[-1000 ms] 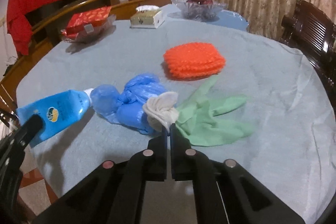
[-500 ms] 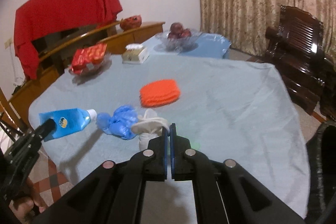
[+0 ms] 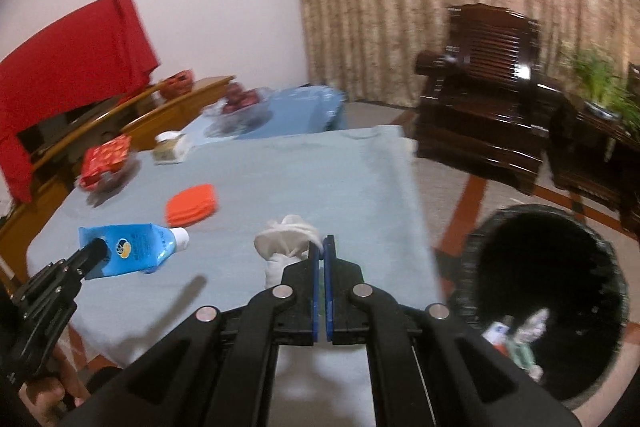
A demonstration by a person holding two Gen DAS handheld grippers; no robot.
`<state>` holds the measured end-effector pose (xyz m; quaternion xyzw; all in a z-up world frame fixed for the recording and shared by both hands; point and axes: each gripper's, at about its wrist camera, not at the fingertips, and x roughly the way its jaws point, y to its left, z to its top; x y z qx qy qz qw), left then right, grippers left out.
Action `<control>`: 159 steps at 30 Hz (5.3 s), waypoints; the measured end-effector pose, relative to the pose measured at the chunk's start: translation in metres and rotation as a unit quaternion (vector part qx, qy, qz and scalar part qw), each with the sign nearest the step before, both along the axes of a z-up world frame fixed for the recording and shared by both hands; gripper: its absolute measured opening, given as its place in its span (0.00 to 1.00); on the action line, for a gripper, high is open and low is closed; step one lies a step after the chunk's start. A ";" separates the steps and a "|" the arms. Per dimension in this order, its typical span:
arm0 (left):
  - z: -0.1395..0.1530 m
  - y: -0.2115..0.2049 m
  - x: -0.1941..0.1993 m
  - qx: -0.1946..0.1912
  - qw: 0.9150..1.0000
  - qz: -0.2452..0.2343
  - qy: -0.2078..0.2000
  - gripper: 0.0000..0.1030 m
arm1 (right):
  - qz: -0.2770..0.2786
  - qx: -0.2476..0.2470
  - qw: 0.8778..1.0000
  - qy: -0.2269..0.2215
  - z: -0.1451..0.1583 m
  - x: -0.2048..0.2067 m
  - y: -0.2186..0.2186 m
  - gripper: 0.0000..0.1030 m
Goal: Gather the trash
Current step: 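Carry bottle and glove over the black bin and open both tools, then move both open tools back over the table, then grasp the bundle of blue plastic bags with the left tool, then grasp the orange foam net with the right tool, then carry blue bags and orange net over the black bin and open both tools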
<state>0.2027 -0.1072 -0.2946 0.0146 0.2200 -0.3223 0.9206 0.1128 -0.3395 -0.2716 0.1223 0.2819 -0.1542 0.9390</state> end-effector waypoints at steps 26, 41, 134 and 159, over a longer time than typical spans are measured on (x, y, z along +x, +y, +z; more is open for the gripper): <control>-0.032 -0.303 -0.092 0.022 0.975 -0.220 0.019 0.02 | -0.221 0.029 0.975 0.025 -0.036 -0.138 -0.209 0.02; -0.043 -0.252 -0.059 0.040 0.990 -0.135 0.030 0.63 | -0.232 0.030 0.972 0.032 -0.039 -0.140 -0.190 0.40; -0.065 0.151 0.260 0.036 0.979 0.171 0.101 0.33 | 0.168 0.014 0.982 0.081 -0.096 0.298 0.175 0.15; 0.002 -0.080 0.063 0.032 0.998 0.003 0.045 0.33 | -0.113 0.000 0.993 0.030 -0.024 0.025 -0.085 0.16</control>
